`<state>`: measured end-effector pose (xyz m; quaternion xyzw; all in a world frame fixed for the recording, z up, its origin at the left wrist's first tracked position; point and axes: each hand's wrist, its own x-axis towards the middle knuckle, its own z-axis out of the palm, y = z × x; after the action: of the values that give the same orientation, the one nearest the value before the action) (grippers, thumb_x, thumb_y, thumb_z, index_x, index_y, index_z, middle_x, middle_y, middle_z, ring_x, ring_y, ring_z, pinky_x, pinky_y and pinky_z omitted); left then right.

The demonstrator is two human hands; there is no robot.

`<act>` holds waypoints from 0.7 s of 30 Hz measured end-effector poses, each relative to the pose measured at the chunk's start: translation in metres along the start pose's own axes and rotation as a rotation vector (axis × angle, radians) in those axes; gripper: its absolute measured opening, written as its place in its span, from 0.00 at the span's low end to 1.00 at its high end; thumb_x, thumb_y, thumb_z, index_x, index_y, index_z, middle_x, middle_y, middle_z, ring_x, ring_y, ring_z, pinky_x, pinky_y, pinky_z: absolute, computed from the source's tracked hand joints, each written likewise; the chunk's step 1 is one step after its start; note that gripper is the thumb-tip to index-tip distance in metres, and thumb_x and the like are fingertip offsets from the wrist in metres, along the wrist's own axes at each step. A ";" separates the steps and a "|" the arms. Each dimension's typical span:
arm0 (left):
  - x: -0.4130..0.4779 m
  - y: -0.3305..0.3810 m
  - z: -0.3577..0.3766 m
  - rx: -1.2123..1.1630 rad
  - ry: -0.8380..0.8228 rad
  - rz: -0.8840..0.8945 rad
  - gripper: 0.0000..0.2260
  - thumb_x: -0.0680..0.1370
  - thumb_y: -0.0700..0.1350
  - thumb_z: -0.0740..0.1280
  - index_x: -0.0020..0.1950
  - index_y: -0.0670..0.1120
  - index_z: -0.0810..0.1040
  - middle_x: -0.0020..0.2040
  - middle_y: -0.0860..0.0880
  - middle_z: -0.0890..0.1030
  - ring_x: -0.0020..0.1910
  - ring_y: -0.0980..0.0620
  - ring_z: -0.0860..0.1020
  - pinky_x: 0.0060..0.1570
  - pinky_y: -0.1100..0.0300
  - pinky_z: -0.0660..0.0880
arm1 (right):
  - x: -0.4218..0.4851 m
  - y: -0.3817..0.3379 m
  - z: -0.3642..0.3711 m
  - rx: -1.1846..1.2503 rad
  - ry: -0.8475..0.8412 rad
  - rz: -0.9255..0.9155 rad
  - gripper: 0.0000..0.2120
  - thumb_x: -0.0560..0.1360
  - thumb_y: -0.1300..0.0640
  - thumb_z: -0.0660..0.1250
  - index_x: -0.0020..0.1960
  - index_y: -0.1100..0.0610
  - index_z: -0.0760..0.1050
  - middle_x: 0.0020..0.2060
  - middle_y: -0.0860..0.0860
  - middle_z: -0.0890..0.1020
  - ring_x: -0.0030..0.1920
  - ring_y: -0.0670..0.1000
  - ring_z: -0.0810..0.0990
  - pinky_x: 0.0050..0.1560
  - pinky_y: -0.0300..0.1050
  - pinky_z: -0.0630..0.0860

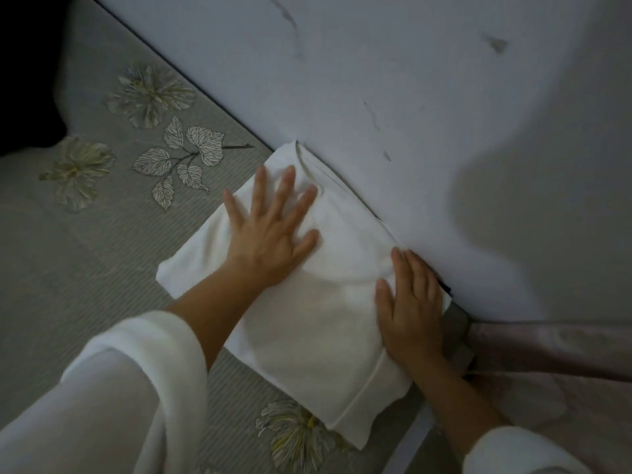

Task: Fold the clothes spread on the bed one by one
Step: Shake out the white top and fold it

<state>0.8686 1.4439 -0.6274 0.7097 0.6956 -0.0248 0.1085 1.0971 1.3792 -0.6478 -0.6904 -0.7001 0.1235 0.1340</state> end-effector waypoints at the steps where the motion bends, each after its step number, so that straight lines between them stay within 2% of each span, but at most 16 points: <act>1: 0.011 -0.003 -0.002 0.005 -0.017 -0.004 0.31 0.76 0.70 0.45 0.76 0.63 0.41 0.78 0.55 0.38 0.75 0.40 0.33 0.63 0.25 0.38 | -0.001 0.001 0.001 0.014 0.029 0.014 0.26 0.79 0.48 0.54 0.72 0.60 0.67 0.69 0.58 0.71 0.67 0.61 0.69 0.68 0.56 0.65; 5: 0.045 -0.020 0.002 -0.115 -0.189 -0.172 0.30 0.70 0.76 0.43 0.70 0.73 0.39 0.79 0.56 0.44 0.75 0.34 0.43 0.62 0.23 0.42 | 0.000 0.006 0.006 0.052 0.026 0.015 0.28 0.79 0.46 0.51 0.72 0.60 0.66 0.69 0.58 0.70 0.66 0.60 0.68 0.68 0.54 0.63; 7: 0.046 -0.022 0.005 -0.119 -0.199 -0.158 0.29 0.71 0.75 0.43 0.70 0.74 0.38 0.79 0.54 0.44 0.76 0.37 0.42 0.63 0.25 0.42 | 0.001 0.006 0.006 0.056 0.027 0.019 0.28 0.78 0.46 0.51 0.73 0.59 0.66 0.69 0.58 0.70 0.66 0.59 0.67 0.69 0.52 0.61; 12: -0.007 -0.044 0.003 -0.140 0.065 -0.015 0.26 0.80 0.62 0.43 0.77 0.60 0.46 0.79 0.49 0.47 0.78 0.46 0.42 0.73 0.42 0.41 | 0.001 0.004 -0.001 -0.027 -0.081 0.040 0.25 0.80 0.50 0.55 0.76 0.56 0.60 0.72 0.57 0.65 0.70 0.57 0.61 0.71 0.52 0.56; 15: -0.064 -0.068 -0.004 -0.113 0.098 -0.029 0.27 0.80 0.59 0.42 0.78 0.56 0.47 0.79 0.49 0.47 0.78 0.48 0.43 0.74 0.45 0.43 | 0.003 -0.016 -0.011 -0.112 -0.065 0.013 0.25 0.78 0.54 0.56 0.74 0.60 0.62 0.71 0.58 0.67 0.69 0.60 0.64 0.71 0.56 0.56; 17: -0.103 -0.081 -0.009 -0.164 0.109 -0.096 0.26 0.80 0.57 0.43 0.78 0.54 0.48 0.79 0.50 0.47 0.77 0.50 0.43 0.74 0.46 0.44 | -0.002 -0.041 -0.018 -0.079 -0.067 -0.057 0.26 0.76 0.55 0.57 0.73 0.61 0.64 0.70 0.58 0.68 0.69 0.60 0.65 0.72 0.58 0.55; 21: -0.178 -0.101 -0.018 -0.415 0.201 -0.359 0.23 0.83 0.50 0.51 0.78 0.48 0.55 0.79 0.48 0.52 0.77 0.51 0.48 0.74 0.49 0.47 | -0.031 -0.109 -0.019 0.013 -0.221 -0.254 0.25 0.79 0.56 0.59 0.74 0.59 0.60 0.72 0.58 0.65 0.71 0.58 0.63 0.72 0.56 0.57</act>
<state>0.7604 1.2735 -0.5889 0.5370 0.8074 0.1697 0.1756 1.0023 1.3462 -0.5916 -0.5778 -0.7913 0.1853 0.0753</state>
